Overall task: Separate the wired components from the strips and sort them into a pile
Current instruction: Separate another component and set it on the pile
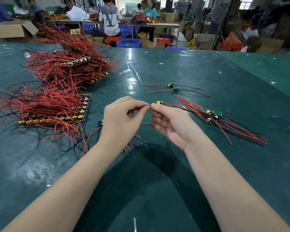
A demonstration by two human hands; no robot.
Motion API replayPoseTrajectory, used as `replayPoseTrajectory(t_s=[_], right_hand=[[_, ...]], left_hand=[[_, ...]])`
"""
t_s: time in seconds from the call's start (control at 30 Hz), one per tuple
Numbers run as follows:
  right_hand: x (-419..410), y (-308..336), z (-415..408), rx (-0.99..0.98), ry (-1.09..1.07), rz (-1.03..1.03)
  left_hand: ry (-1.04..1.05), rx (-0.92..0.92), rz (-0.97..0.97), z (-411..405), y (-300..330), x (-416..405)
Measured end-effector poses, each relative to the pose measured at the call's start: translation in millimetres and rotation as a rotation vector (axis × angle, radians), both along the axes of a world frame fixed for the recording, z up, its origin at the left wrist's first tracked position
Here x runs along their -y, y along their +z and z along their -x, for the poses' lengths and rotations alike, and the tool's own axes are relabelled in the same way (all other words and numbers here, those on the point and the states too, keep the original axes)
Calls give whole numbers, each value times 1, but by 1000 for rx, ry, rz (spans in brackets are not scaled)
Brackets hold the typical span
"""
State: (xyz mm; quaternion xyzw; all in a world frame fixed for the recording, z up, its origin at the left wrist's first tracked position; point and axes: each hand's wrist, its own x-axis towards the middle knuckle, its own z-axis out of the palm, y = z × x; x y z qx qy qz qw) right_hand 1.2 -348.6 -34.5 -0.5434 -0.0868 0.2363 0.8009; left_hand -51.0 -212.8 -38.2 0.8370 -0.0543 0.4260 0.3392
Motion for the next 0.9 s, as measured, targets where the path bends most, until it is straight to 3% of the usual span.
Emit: replayPoseTrajectory(t_s=[0.23, 0.4, 0.53, 0.9], right_hand=[[1, -1, 1, 52, -49, 52], [0, 4, 3, -14, 13, -7], [2, 4, 2, -57, -16, -71], [-1, 2, 4, -4, -43, -151]], left_hand=[[26, 5, 190, -2, 7, -23], [-114, 5, -38, 0, 4, -7], [-156, 4, -115, -2, 0, -10], [-45, 18, -61, -2, 0, -9]])
